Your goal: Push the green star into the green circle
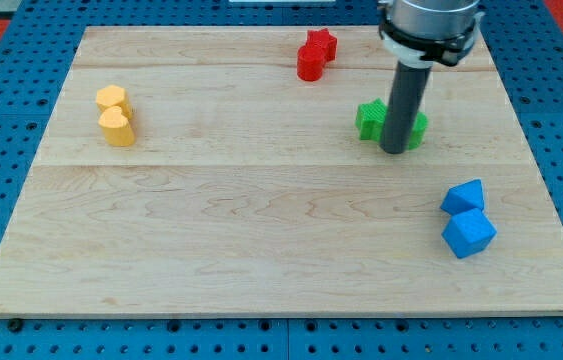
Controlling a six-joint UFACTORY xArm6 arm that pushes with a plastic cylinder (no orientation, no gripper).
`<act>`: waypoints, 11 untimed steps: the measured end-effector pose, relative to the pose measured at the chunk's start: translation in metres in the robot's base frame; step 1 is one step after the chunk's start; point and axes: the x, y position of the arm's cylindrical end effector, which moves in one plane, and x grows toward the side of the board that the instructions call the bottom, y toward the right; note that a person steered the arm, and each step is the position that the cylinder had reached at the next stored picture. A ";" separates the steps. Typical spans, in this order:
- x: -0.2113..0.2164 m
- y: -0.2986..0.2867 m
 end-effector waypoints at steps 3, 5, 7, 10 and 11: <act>0.029 -0.087; -0.023 -0.094; -0.041 -0.047; -0.035 -0.004; -0.035 -0.054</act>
